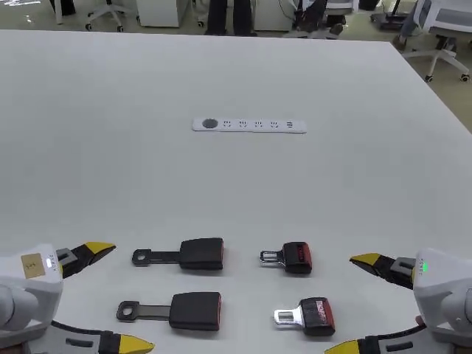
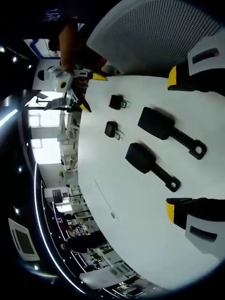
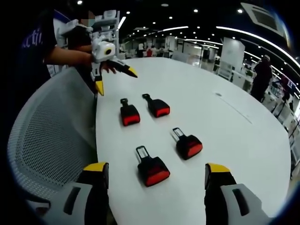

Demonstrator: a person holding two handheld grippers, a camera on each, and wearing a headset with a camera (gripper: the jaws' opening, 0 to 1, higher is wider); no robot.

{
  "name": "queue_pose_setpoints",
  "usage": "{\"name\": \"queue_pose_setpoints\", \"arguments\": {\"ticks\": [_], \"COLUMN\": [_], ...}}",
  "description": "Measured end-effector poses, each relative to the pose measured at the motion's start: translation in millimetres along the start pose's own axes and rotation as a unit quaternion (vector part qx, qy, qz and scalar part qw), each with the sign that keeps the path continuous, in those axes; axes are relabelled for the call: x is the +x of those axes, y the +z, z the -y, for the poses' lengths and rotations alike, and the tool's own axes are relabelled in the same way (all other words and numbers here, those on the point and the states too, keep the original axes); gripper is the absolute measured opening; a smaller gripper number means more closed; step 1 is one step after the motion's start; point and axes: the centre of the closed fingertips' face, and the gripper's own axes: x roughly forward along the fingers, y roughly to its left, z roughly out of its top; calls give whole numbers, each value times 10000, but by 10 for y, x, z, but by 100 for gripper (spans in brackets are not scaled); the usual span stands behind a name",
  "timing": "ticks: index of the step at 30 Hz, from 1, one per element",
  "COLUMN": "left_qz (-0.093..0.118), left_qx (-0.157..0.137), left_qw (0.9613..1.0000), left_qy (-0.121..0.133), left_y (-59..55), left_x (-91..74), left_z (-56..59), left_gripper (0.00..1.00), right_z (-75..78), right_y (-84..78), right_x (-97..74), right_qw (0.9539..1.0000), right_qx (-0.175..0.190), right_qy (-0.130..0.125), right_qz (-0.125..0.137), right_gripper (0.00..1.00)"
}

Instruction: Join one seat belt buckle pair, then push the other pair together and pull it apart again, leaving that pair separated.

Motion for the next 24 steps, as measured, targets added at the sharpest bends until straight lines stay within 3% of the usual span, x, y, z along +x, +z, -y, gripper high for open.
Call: {"name": "queue_pose_setpoints", "arguments": {"ticks": [13, 24], "left_qz": [-267, -539], "left_qx": [239, 461], "left_qw": [9986, 9943], "left_qy": [-399, -796], "left_y": [-40, -119], "left_x": [184, 316], "left_z": [111, 197], "left_gripper": [81, 63], "right_z": [-24, -48], "right_y": [-74, -159], "right_x": [100, 204], "right_qw": [9995, 9981], "right_qx": [-195, -367], "right_qy": [180, 341], "right_qz": [-180, -353], "right_gripper": [68, 57]}}
